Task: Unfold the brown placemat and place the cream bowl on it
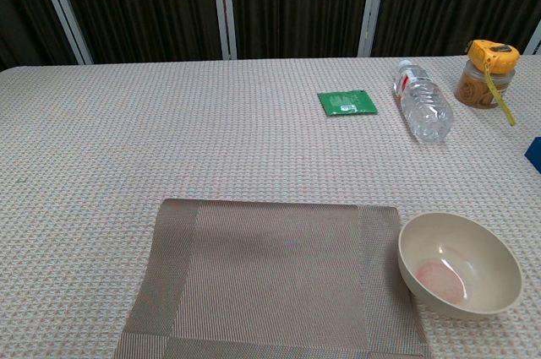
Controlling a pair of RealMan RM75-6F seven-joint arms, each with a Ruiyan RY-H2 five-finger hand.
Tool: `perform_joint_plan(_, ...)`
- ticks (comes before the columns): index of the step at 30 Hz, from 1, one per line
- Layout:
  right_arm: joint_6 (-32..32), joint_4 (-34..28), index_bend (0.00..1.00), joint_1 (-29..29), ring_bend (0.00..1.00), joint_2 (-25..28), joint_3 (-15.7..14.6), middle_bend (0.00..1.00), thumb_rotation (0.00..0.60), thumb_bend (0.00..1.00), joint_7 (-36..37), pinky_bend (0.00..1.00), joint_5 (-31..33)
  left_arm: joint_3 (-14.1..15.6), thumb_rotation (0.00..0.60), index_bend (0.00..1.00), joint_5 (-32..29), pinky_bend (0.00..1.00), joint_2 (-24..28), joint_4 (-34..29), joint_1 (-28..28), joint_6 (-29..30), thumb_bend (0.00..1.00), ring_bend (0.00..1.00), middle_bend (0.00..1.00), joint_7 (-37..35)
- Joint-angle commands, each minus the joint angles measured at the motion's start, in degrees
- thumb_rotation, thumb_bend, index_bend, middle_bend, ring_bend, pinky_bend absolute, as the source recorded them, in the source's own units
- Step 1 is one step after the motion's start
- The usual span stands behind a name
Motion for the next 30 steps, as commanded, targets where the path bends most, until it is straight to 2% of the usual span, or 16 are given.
perform_joint_plan(1,-0.8,-0.2,0.0,0.2,0.0,0.0,-0.4,0.0,0.6,0.0,-0.4,0.0,-0.2,0.0,0.6,0.0,-0.1,0.0,0.1,0.0,0.0,-0.1,0.0,0.0,0.0,0.0)
perform_joint_plan(10,-4.7,-1.8,0.0,1.1,0.0,0.9,-2.6,0.0,0.6,0.0,-1.4,0.0,-1.2,0.1,0.6,0.0,-0.3,0.0,0.4,-0.5,0.2,-0.3,0.0,0.0,0.0,0.1)
perform_joint_plan(15,-9.3,-4.1,0.04,3.3,0.0,2.5,-7.4,0.0,0.6,0.0,1.2,0.0,-8.4,-0.1,0.6,0.0,-1.2,0.0,1.0,-1.3,0.3,-0.6,0.0,0.0,0.0,-0.2)
perform_joint_plan(18,-15.2,-2.4,0.09,6.7,0.0,2.2,-11.3,0.0,0.6,0.0,3.2,0.0,-14.5,-0.3,0.6,0.0,-1.5,0.0,1.2,-1.5,0.4,-0.6,0.0,0.0,0.0,-0.2)
perform_joint_plan(21,-20.9,-1.5,0.12,10.2,0.0,1.5,-13.8,0.0,0.6,0.0,6.2,0.0,-17.7,-0.2,0.6,0.0,-1.8,0.0,1.2,-1.4,0.5,-0.7,0.0,0.0,0.0,0.3)
perform_joint_plan(25,-25.5,-1.3,0.14,13.5,0.0,0.4,-14.5,0.0,0.6,0.0,5.3,0.0,-20.3,-0.3,0.6,0.0,-2.7,0.0,1.0,-1.4,0.6,-1.1,0.0,0.0,0.0,0.7)
perform_joint_plan(30,-29.8,-1.2,0.16,16.0,0.0,-2.0,-13.3,0.0,0.6,0.0,0.2,0.0,-20.3,-0.5,0.6,0.0,-3.3,0.0,0.8,-1.3,0.8,-1.0,0.0,0.0,0.0,1.3)
